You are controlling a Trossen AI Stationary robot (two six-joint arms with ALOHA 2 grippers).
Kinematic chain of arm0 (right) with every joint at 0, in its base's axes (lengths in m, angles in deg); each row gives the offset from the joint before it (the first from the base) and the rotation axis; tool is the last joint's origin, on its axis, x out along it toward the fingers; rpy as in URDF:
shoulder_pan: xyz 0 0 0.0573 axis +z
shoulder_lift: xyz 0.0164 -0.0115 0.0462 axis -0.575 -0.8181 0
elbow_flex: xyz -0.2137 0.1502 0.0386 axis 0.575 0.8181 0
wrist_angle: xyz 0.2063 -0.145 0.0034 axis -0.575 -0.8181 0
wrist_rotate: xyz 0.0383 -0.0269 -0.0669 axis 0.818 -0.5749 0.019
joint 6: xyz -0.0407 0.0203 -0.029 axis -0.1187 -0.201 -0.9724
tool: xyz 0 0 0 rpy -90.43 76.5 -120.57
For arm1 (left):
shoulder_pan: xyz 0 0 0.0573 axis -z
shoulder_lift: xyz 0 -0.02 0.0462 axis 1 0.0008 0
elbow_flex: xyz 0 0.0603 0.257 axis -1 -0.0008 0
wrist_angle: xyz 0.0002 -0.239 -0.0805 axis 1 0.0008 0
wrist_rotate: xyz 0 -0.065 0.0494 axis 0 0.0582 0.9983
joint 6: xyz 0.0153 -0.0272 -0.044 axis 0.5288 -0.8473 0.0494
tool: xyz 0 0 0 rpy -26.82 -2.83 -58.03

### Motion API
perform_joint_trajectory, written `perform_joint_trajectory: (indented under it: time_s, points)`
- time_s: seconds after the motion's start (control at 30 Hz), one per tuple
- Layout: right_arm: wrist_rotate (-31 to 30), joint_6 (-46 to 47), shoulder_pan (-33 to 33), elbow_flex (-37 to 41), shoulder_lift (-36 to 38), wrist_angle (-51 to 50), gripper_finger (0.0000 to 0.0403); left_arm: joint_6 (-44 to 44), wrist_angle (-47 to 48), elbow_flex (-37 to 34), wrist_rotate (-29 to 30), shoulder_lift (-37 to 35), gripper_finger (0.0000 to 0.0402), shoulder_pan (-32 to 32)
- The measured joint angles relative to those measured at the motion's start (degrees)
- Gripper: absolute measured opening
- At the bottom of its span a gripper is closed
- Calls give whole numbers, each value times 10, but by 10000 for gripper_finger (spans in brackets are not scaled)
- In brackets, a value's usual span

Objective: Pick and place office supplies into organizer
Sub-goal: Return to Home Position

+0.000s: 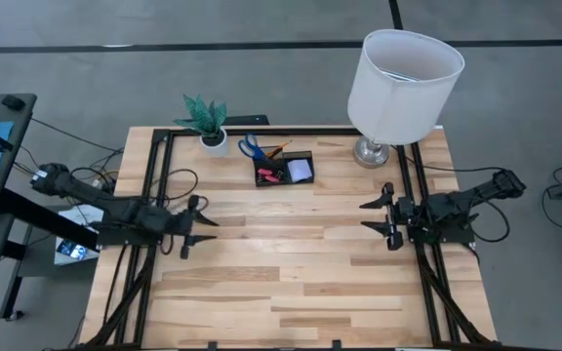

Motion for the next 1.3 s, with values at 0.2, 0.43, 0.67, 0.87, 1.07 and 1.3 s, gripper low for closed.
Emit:
perform_joint_trajectory:
  time_s: [0.2, 0.43, 0.67, 0.87, 1.07, 1.3]
  points:
    - [0, 0, 0, 0, 0, 0, 219, 7, -1, -1, -29, -210, 158, 2]
    - [0, 0, 0, 0, -1, 0, 219, 5, -34, 2, -21, -236, 158, 2]
    - [0, 0, 0, 0, -2, 0, 219, 16, 6, 3, -21, -235, 158, 0]
    - [0, 0, 0, 0, -2, 0, 219, 16, 8, 3, -21, -233, 158, 0]
    - [0, 0, 0, 0, -2, 0, 219, 18, 9, 3, -21, -233, 158, 0]
    - [0, 0, 0, 0, -2, 0, 219, 21, 10, 3, -21, -233, 158, 0]
